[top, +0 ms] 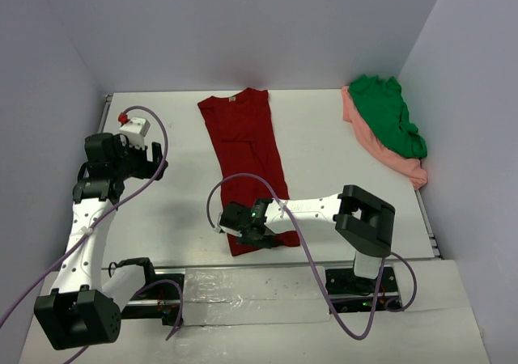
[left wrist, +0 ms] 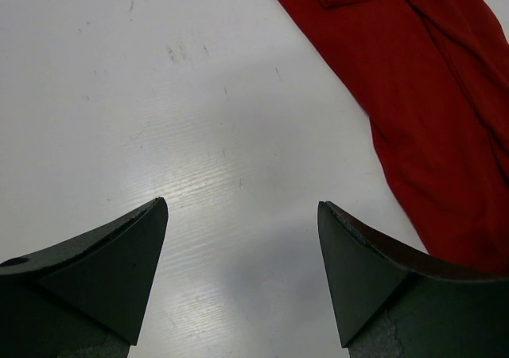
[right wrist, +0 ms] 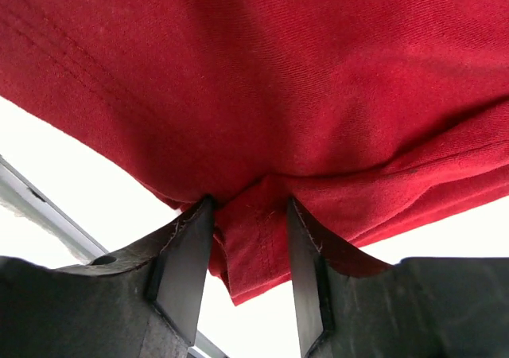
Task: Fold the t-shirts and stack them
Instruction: Rotate the tshirt 90 degrees, then grab the bottom of the folded rectangular tshirt with right arm
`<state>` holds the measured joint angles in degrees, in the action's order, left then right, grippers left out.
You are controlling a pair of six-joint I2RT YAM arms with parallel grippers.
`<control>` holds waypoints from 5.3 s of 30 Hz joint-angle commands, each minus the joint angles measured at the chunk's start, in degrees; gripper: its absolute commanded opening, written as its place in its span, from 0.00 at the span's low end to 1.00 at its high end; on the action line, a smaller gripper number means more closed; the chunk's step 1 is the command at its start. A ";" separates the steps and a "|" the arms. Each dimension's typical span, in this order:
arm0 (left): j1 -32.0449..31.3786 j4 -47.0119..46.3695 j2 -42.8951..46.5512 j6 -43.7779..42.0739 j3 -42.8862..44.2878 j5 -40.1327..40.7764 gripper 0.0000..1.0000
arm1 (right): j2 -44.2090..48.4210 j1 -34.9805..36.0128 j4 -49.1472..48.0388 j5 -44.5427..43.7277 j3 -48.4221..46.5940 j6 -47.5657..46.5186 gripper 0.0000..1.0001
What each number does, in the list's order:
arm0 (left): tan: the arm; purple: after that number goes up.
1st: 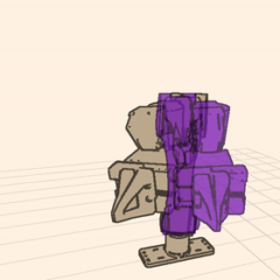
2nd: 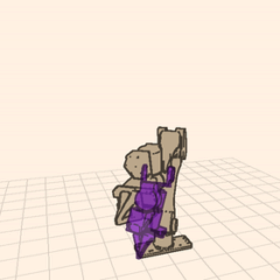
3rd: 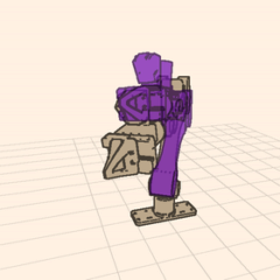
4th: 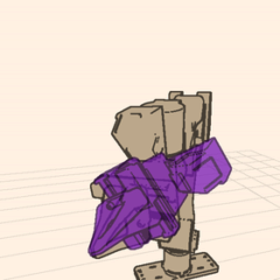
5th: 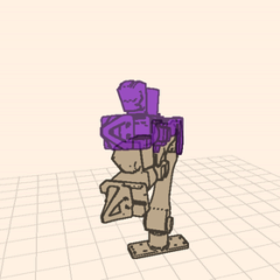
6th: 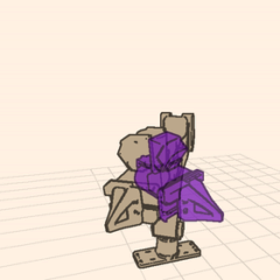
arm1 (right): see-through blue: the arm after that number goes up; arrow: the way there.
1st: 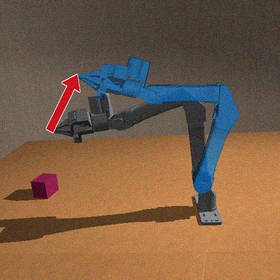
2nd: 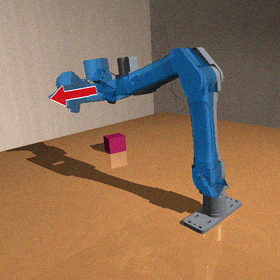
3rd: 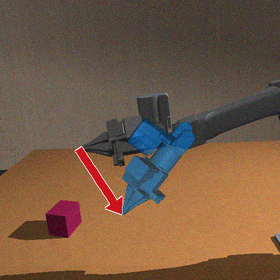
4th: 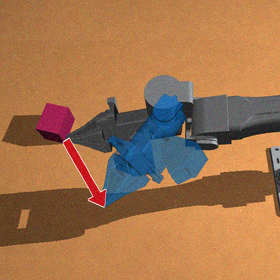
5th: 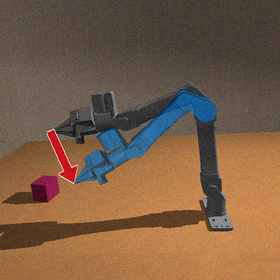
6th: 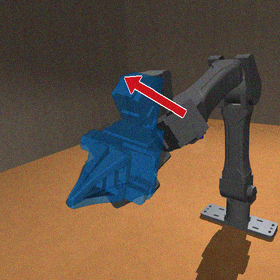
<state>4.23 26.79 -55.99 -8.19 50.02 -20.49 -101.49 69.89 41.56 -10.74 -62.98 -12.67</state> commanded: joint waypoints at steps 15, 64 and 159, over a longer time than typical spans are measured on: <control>0.43 -1.39 -0.44 -0.60 -0.54 -3.50 0.85 | 4.20 0.25 3.61 11.45 -3.73 -1.39 0.40; 0.52 -0.51 -0.44 -0.78 -0.54 -5.26 0.84 | 2.88 0.25 0.98 5.47 -1.97 -1.14 0.44; 0.52 0.81 -3.34 -2.27 -0.10 -8.34 0.83 | 6.75 2.18 -2.27 13.56 5.15 -5.44 0.55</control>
<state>4.25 28.10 -59.11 -9.69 49.30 -27.29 -94.02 71.66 39.20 1.74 -57.69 -17.50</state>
